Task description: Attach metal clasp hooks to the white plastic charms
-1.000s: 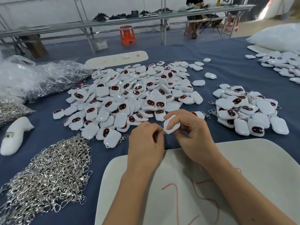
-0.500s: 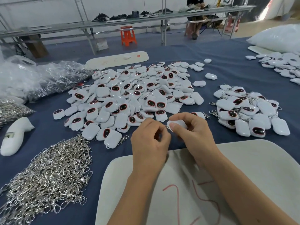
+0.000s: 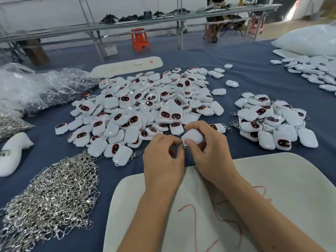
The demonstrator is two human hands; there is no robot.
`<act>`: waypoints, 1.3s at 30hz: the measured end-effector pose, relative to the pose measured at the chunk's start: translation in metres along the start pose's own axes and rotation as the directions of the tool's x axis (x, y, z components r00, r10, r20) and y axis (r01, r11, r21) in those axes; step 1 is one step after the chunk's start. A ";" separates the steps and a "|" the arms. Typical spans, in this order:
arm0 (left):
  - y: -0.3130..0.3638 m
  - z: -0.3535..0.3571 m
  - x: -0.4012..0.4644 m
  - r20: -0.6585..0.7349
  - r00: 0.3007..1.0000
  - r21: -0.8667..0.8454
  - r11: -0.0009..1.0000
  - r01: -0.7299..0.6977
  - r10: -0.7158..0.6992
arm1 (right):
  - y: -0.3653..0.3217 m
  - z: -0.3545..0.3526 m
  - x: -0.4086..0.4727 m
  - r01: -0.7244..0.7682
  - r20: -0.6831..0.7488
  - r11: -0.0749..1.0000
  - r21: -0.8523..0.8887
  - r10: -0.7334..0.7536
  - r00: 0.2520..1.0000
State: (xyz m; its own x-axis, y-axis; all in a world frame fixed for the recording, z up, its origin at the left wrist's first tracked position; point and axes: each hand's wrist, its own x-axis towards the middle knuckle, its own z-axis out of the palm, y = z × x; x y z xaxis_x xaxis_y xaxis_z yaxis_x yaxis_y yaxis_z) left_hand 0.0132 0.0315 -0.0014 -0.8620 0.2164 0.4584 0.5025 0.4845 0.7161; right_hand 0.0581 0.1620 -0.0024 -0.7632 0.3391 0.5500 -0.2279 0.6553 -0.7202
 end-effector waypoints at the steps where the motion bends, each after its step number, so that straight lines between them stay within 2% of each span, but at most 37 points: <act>1: 0.000 -0.001 0.000 0.015 1.000 0.028 1.000 -0.002 0.002 | 0.000 0.000 0.000 0.003 0.009 1.000 0.001 -0.003 1.000; 9: -0.005 -0.003 0.002 0.062 0.997 0.026 0.999 0.042 -0.043 | 0.000 0.000 0.000 -0.017 0.033 0.998 0.054 0.015 0.999; 13: -0.004 -0.003 0.002 0.075 0.995 -0.046 0.997 0.067 -0.064 | 0.001 0.001 0.000 -0.049 0.027 0.994 0.098 0.047 0.999; 16: -0.002 -0.004 0.002 0.051 0.997 -0.100 0.993 0.068 -0.064 | 0.002 0.003 -0.001 -0.116 0.009 0.983 0.142 0.116 0.993; 21: 0.002 -0.003 0.002 -0.028 0.999 -0.174 0.985 -0.020 0.016 | 0.005 0.003 0.002 -0.251 -0.042 0.944 0.215 0.266 0.963; 25: 0.002 -0.004 0.004 -0.059 0.998 -0.298 0.954 -0.037 0.021 | 0.006 0.000 0.004 -0.391 0.045 0.847 0.361 0.403 0.914; 28: 0.002 -0.004 0.004 -0.059 0.998 -0.350 0.935 -0.055 0.036 | 0.003 -0.001 0.004 -0.447 0.109 0.779 0.439 0.447 0.888; 32: 0.002 -0.005 0.004 -0.052 0.997 -0.395 0.916 -0.075 0.059 | 0.002 -0.003 0.007 -0.527 0.217 0.703 0.477 0.487 0.846; 39: 0.001 -0.005 0.004 -0.033 0.996 -0.410 0.908 -0.089 0.082 | 0.002 -0.006 0.009 -0.602 0.298 0.620 0.503 0.529 0.794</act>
State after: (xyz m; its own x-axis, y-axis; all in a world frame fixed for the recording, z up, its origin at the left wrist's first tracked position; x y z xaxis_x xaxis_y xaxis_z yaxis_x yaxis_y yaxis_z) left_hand 0.0105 0.0291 0.0037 -0.8150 0.2276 0.5328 0.5600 0.0732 0.8253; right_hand 0.0544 0.1705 0.0038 -0.9070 0.4152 -0.0704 0.0137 -0.1378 -0.9904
